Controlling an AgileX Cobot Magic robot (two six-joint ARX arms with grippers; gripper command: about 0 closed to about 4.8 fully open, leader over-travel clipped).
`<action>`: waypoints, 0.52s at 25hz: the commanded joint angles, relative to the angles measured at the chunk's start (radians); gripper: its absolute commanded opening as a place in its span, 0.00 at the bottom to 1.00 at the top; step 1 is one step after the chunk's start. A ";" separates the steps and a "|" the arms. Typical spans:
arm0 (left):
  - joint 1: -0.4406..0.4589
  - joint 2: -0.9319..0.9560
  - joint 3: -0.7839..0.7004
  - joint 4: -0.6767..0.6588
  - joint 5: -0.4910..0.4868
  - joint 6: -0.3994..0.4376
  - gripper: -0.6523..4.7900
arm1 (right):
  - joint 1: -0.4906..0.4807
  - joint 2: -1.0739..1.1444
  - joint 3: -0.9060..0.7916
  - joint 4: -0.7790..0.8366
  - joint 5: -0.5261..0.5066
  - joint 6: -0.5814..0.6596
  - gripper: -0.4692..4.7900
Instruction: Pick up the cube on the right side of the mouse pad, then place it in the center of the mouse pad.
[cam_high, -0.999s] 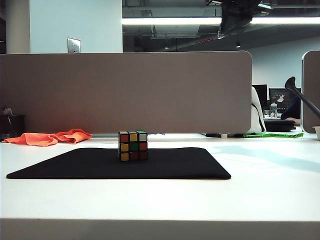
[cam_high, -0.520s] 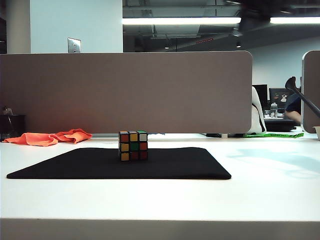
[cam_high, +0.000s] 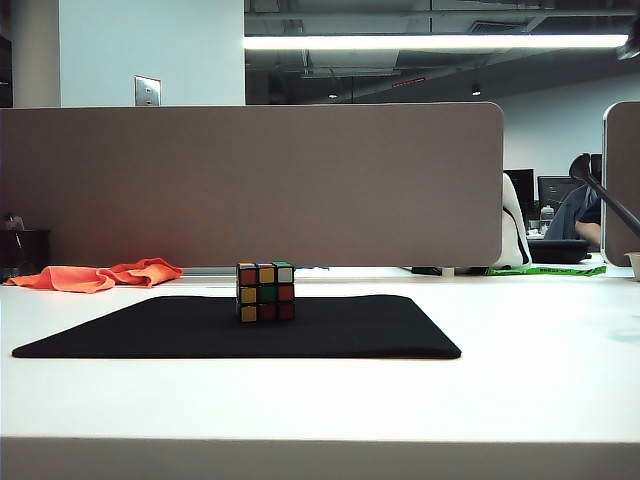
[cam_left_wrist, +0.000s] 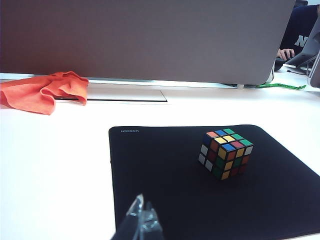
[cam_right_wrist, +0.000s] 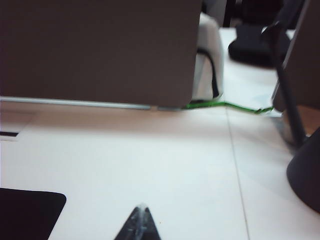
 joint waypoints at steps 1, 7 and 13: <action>0.002 0.001 0.005 0.009 0.002 -0.003 0.11 | -0.061 -0.097 -0.085 0.026 -0.079 0.002 0.08; 0.002 0.001 0.005 0.010 0.003 -0.004 0.11 | -0.149 -0.299 -0.249 0.016 -0.143 0.016 0.08; 0.002 0.001 0.005 0.010 0.003 -0.031 0.11 | -0.150 -0.502 -0.370 0.000 -0.138 0.024 0.08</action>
